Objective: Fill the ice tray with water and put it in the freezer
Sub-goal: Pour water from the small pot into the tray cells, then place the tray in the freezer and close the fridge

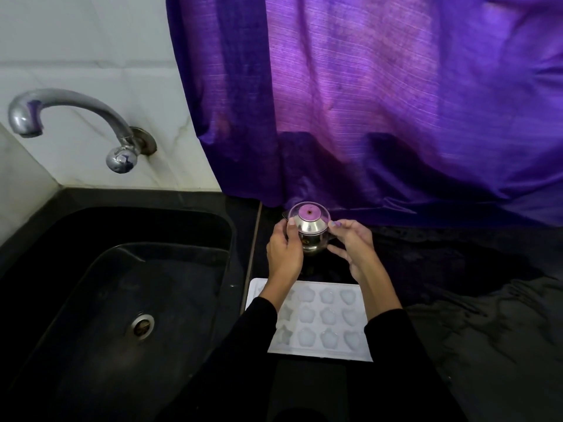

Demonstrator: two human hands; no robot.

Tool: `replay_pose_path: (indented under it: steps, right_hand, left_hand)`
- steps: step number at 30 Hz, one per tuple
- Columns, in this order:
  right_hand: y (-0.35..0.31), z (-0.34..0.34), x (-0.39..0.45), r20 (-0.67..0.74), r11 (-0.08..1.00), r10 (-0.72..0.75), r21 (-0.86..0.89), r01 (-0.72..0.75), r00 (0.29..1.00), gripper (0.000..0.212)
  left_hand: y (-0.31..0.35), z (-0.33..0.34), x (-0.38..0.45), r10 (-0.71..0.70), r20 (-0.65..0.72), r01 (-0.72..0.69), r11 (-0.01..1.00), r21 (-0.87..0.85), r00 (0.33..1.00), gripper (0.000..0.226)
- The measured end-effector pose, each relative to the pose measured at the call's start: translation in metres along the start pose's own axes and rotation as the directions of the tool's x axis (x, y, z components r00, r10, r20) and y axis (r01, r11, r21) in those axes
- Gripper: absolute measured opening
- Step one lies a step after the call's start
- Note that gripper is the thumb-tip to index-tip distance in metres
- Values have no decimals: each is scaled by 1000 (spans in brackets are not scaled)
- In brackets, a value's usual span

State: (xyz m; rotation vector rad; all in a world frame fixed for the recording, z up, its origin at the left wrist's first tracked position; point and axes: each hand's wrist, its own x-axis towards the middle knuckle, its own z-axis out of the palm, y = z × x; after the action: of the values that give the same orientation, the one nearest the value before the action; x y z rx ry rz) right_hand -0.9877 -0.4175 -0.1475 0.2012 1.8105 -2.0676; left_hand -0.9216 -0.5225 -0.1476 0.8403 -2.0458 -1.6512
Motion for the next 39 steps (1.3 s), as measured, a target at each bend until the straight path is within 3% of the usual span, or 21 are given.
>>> replay_pose_path:
  steps: [2, 7, 10, 15, 20, 25, 31, 33, 39]
  right_hand:
    - [0, -1, -3, -23, 996, -40, -76, 39, 999, 6]
    - [1, -28, -22, -126, 936, -158, -334, 108, 979, 25]
    - [7, -57, -45, -179, 874, -200, -477, 93, 963, 30]
    - [23, -91, -82, -327, 727, -236, -684, -57, 915, 21]
    - [41, -100, -100, -383, 641, -111, -732, -228, 917, 26]
    - [51, -104, -106, -315, 620, -37, -751, -225, 948, 32]
    - [60, -99, -107, -184, 613, -82, -784, -96, 980, 28]
    - [60, -93, -108, -167, 634, -75, -769, -83, 983, 17]
    - [59, -58, -127, -43, 637, -118, -769, 42, 992, 20]
  left_hand:
    - [0, -4, 1, -22, -2, 22, 1000, -19, 1000, 42]
    - [2, -26, -10, -58, -21, 56, 996, -65, 998, 44]
    - [-2, -49, -24, -46, -52, 47, 999, 21, 998, 42]
    - [-19, -79, -57, -23, -113, 43, 982, 183, 993, 35]
    - [-38, -88, -80, -110, -127, 153, 903, 402, 986, 25]
    - [-50, -91, -82, -265, -85, 273, 845, 460, 961, 28]
    - [-49, -99, -89, -273, -100, 291, 876, 386, 957, 28]
    - [-49, -105, -95, -268, -127, 296, 880, 371, 955, 24]
    - [-56, -150, -129, -272, -242, 334, 902, 275, 931, 18]
